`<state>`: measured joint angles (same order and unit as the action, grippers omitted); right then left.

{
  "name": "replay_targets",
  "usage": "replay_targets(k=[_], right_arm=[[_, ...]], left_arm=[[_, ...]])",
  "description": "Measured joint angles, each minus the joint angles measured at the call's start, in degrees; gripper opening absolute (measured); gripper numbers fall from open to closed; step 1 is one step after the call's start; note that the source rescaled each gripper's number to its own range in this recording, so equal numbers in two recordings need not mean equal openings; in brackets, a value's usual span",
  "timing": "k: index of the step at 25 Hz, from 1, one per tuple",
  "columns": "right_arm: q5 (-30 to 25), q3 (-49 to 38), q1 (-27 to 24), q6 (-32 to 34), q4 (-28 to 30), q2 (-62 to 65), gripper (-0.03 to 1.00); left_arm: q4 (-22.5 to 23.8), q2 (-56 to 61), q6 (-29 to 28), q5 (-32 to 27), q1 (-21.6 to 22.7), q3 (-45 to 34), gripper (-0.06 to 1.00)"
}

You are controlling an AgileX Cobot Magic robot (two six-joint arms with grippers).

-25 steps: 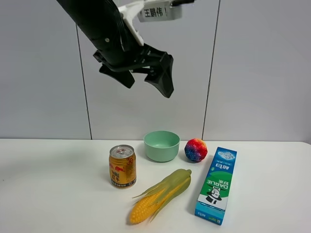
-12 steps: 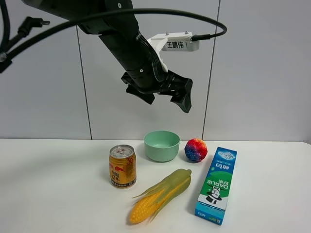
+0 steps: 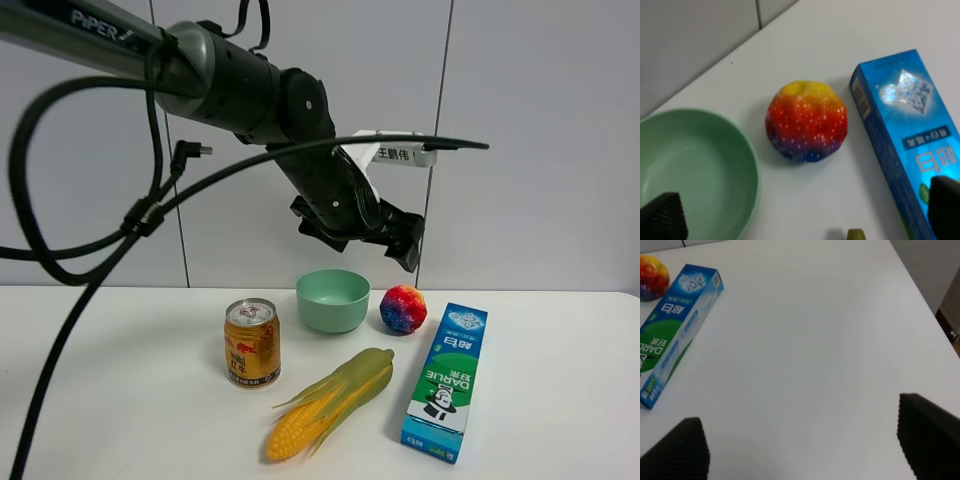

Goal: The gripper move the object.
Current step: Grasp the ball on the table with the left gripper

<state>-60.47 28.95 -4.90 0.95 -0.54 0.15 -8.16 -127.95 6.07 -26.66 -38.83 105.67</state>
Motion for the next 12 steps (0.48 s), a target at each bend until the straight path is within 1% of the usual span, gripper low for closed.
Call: replay_targets(k=[8, 12], right_arm=[[0.0, 0.0, 0.0, 0.0, 0.0, 0.0, 1.0], [0.0, 0.0, 0.0, 0.0, 0.0, 0.0, 1.0]], left_arm=[[-0.1, -7.5, 2.1, 2.2, -3.2, 9.0, 1.0], [-0.1, -10.9, 3.0, 2.7, -3.9, 13.4, 1.0]])
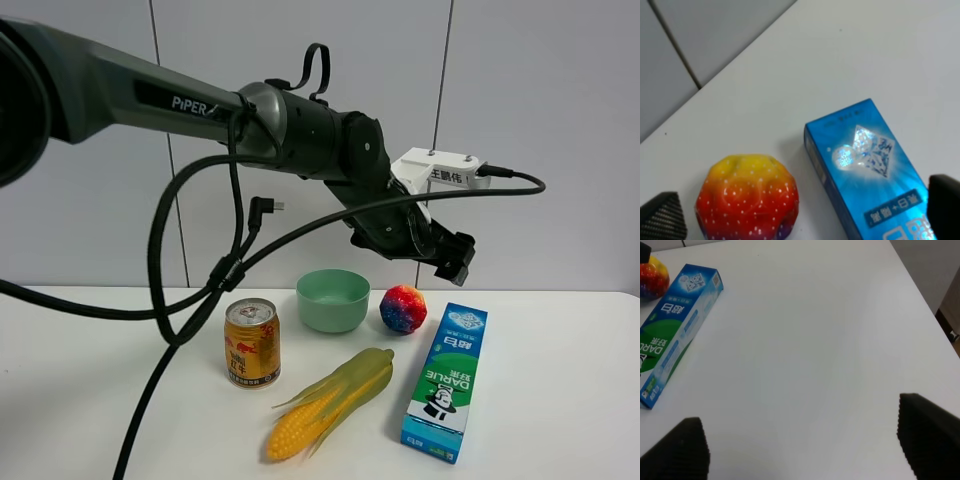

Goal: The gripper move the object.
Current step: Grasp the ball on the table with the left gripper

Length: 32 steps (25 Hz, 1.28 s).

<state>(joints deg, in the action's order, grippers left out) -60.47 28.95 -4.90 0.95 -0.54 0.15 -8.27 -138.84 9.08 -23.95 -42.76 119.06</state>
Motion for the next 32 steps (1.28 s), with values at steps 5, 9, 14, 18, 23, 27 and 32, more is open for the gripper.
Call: replay_targets(k=[5, 9, 14, 18, 23, 27, 32], right_arm=[[0.0, 0.0, 0.0, 0.0, 0.0, 0.0, 1.0], [0.0, 0.0, 0.0, 0.0, 0.0, 0.0, 1.0], [0.0, 0.0, 0.0, 0.0, 0.0, 0.0, 1.0], [0.0, 0.0, 0.0, 0.0, 0.0, 0.0, 1.0], [0.0, 0.0, 0.0, 0.0, 0.0, 0.0, 1.0], [0.0, 0.0, 0.0, 0.0, 0.0, 0.0, 1.0], [0.0, 0.0, 0.0, 0.0, 0.0, 0.0, 1.0]], left_arm=[[0.0, -2.5, 0.9, 2.0, -0.2, 1.4, 1.0], [0.0, -4.4, 3.7, 3.9, -0.2, 1.4, 1.0], [0.1, -6.0, 6.5, 5.7, 0.0, 1.4, 1.0], [0.1, -6.7, 8.6, 7.0, 0.8, 1.4, 1.0], [0.6, -7.1, 10.0, 8.5, 2.1, 1.4, 1.0], [0.6, -7.4, 10.3, 9.4, 2.8, 1.4, 1.0], [0.6, -8.8, 10.4, 9.4, 3.0, 1.5, 1.0]])
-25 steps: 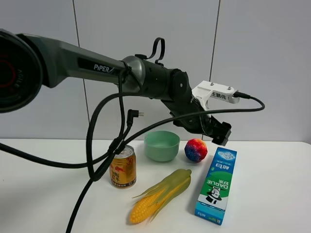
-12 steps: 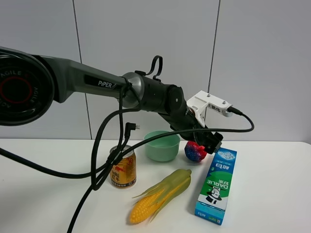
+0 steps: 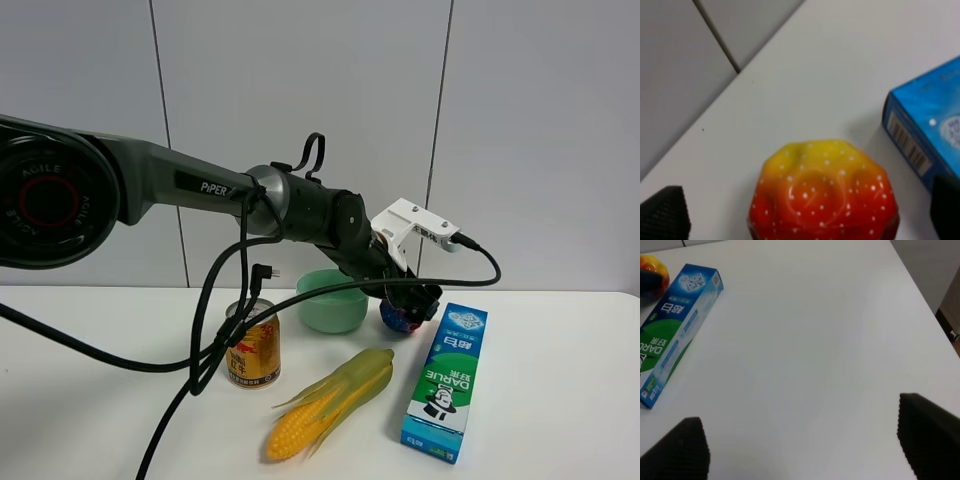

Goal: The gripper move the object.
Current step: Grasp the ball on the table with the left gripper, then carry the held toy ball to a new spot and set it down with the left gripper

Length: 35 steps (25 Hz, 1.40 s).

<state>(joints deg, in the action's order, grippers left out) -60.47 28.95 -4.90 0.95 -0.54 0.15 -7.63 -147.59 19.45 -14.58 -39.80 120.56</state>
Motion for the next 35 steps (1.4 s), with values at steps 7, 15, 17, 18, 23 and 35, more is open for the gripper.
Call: replay_targets(k=[7, 15, 17, 18, 23, 35], right_arm=[[0.0, 0.0, 0.0, 0.0, 0.0, 0.0, 1.0], [0.0, 0.0, 0.0, 0.0, 0.0, 0.0, 1.0], [0.0, 0.0, 0.0, 0.0, 0.0, 0.0, 1.0], [0.0, 0.0, 0.0, 0.0, 0.0, 0.0, 1.0], [0.0, 0.0, 0.0, 0.0, 0.0, 0.0, 1.0], [0.0, 0.0, 0.0, 0.0, 0.0, 0.0, 1.0]], left_arm=[[0.0, -0.8, 0.2, 0.4, -0.1, 0.0, 1.0], [0.1, -1.7, 0.3, 0.6, -0.1, 0.0, 1.0], [0.1, -1.7, 0.3, 0.6, -0.1, 0.0, 1.0], [0.1, -1.7, 0.3, 0.7, -0.1, 0.0, 1.0], [0.1, -1.7, 0.3, 1.6, -0.1, 0.0, 0.98], [0.1, -1.7, 0.3, 1.6, -0.1, 0.0, 0.03]])
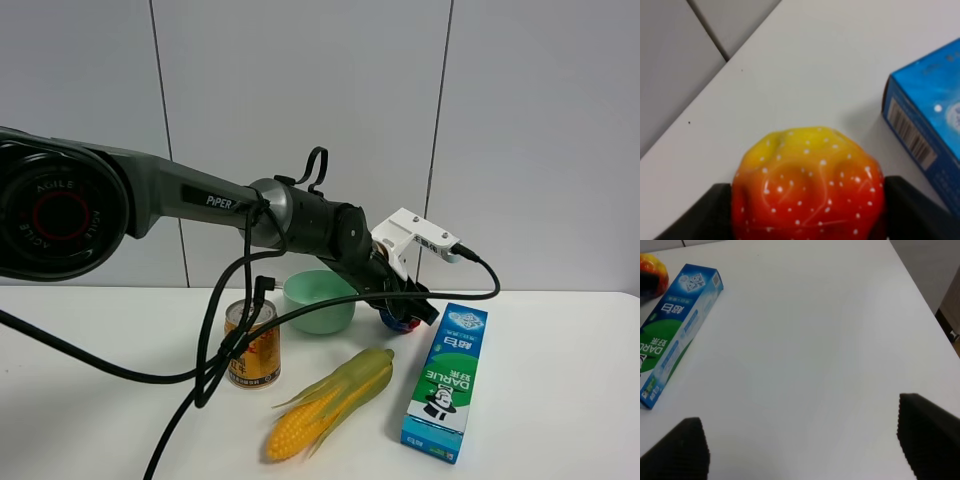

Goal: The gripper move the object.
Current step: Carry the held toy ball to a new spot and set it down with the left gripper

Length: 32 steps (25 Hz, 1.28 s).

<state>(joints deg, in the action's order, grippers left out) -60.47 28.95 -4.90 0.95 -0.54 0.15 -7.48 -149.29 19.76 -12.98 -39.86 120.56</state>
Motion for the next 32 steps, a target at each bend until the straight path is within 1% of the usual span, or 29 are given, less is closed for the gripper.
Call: replay_targets(k=[3, 6, 10, 13, 15, 18, 21, 23, 24, 26, 29, 32], right_arm=[[0.0, 0.0, 0.0, 0.0, 0.0, 0.0, 1.0], [0.0, 0.0, 0.0, 0.0, 0.0, 0.0, 1.0], [0.0, 0.0, 0.0, 0.0, 0.0, 0.0, 1.0], [0.0, 0.0, 0.0, 0.0, 0.0, 0.0, 1.0], [0.0, 0.0, 0.0, 0.0, 0.0, 0.0, 1.0], [0.0, 0.0, 0.0, 0.0, 0.0, 0.0, 1.0], [0.0, 0.0, 0.0, 0.0, 0.0, 0.0, 1.0], [0.0, 0.0, 0.0, 0.0, 0.0, 0.0, 1.0], [0.0, 0.0, 0.0, 0.0, 0.0, 0.0, 1.0], [0.0, 0.0, 0.0, 0.0, 0.0, 0.0, 1.0], [0.0, 0.0, 0.0, 0.0, 0.0, 0.0, 1.0], [0.0, 0.0, 0.0, 0.0, 0.0, 0.0, 1.0]], left_arm=[[0.0, 0.4, -0.1, -0.8, 0.0, 0.0, 0.03], [0.0, 2.2, -0.3, -4.1, 0.0, 0.0, 0.03], [0.0, 7.8, -1.4, -7.7, -0.3, -0.1, 0.03], [0.0, 12.8, -1.7, -11.1, -0.8, -0.1, 0.03], [0.5, 15.6, -1.9, -14.7, -1.0, 0.0, 0.03], [3.2, 18.9, -4.4, -19.3, -0.7, 0.0, 0.03], [6.1, 20.5, -9.1, -25.1, 0.9, 0.0, 0.03], [7.5, 21.1, -12.6, -29.6, 2.7, 0.0, 0.03], [7.5, 21.6, -14.0, -31.4, 3.7, 0.0, 0.03], [8.8, 22.2, -16.1, -35.7, 5.7, 0.0, 0.03], [11.2, 23.0, -17.8, -41.0, 8.9, 0.0, 0.03], [12.3, 23.4, -18.0, -46.0, 11.9, 0.0, 0.03]])
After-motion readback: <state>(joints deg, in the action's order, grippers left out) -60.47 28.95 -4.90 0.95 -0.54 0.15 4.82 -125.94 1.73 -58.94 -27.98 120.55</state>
